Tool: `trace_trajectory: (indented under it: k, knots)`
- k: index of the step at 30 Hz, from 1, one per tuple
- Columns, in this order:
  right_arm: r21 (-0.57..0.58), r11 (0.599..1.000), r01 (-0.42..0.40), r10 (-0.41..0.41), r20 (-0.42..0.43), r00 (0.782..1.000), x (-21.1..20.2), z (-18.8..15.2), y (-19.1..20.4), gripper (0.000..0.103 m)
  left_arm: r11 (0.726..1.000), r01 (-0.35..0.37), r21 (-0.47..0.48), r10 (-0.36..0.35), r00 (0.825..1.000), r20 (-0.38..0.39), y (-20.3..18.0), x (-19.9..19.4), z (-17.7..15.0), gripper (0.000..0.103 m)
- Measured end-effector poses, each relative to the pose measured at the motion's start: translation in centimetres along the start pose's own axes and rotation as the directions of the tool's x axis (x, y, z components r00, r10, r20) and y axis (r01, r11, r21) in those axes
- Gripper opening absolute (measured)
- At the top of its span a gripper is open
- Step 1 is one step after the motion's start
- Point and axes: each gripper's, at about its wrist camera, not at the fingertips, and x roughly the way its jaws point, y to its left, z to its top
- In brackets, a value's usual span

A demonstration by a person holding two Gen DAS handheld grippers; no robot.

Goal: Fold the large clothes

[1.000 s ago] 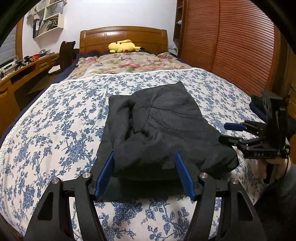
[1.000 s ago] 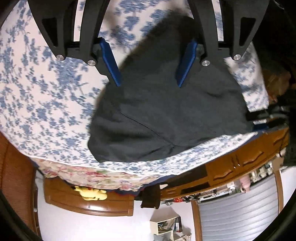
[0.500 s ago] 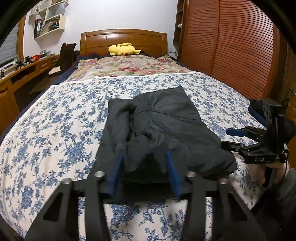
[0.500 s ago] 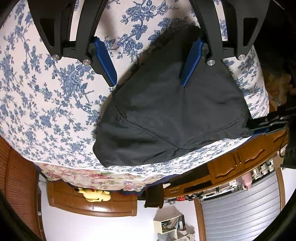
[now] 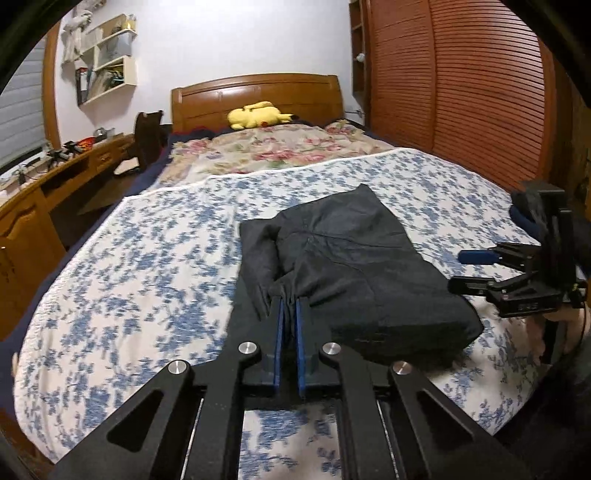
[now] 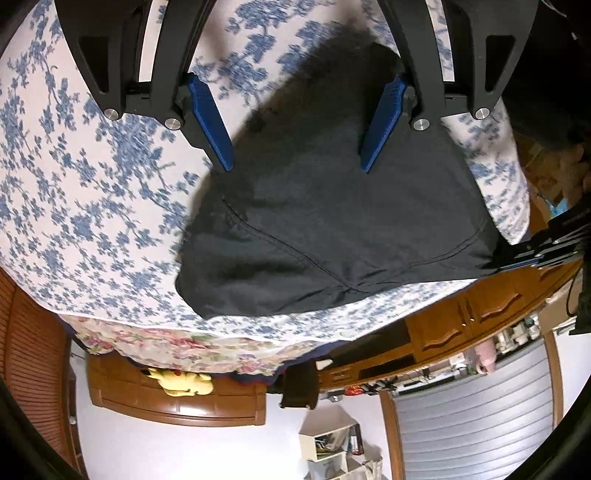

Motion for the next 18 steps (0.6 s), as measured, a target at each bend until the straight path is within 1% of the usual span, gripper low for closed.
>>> trace_trajectory:
  k: [3, 8, 10, 11, 13, 14, 15, 17, 18]
  knots:
    - [-0.004, 0.999, -0.039, 0.039, 0.015, 0.999, -0.3, 0.4, 0.6, 0.073, 0.999, -0.048, -0.009, 0.048, 0.999, -0.014, 1.3, 0.1, -0.4, 0.007]
    - [-0.014, 0.996, -0.093, 0.093, 0.005, 0.996, 0.0, 0.3, 1.5, 0.073, 0.995, -0.096, -0.039, 0.094, 0.993, -0.066, 3.6, 1.3, -2.1, 0.007]
    - [-0.012, 0.994, -0.11, 0.11, -0.01, 0.994, 0.5, 0.2, 1.6, 0.073, 0.99, -0.137, -0.039, 0.133, 0.988, -0.083, 4.1, 1.7, -2.8, 0.002]
    - [-0.009, 0.993, -0.115, 0.115, -0.021, 0.993, 0.9, 0.1, 1.7, 0.073, 0.983, -0.183, -0.035, 0.179, 0.98, -0.09, 4.4, 1.9, -3.1, 0.0]
    - [0.0, 0.992, -0.129, 0.129, -0.057, 0.99, 2.0, -0.1, 1.7, 0.073, 0.988, -0.135, -0.076, 0.127, 0.986, -0.105, 5.2, 1.8, -3.6, 0.0]
    - [0.006, 0.99, -0.138, 0.138, -0.072, 0.988, 2.5, -0.1, 1.6, 0.073, 0.989, -0.123, -0.086, 0.113, 0.988, -0.106, 5.5, 1.6, -3.8, 0.0]
    - [0.009, 0.99, -0.14, 0.14, -0.073, 0.987, 2.7, -0.1, 1.5, 0.073, 0.989, -0.121, -0.08, 0.113, 0.989, -0.101, 5.4, 1.3, -3.9, 0.0]
    - [0.011, 0.991, -0.135, 0.136, -0.072, 0.988, 2.9, 0.2, 1.4, 0.075, 0.988, -0.143, -0.062, 0.136, 0.986, -0.096, 5.2, 0.9, -4.1, 0.0]
    - [0.013, 0.991, -0.135, 0.135, -0.071, 0.988, 3.0, 0.4, 1.3, 0.075, 0.989, -0.137, -0.064, 0.13, 0.987, -0.096, 5.1, 0.7, -4.1, 0.0]
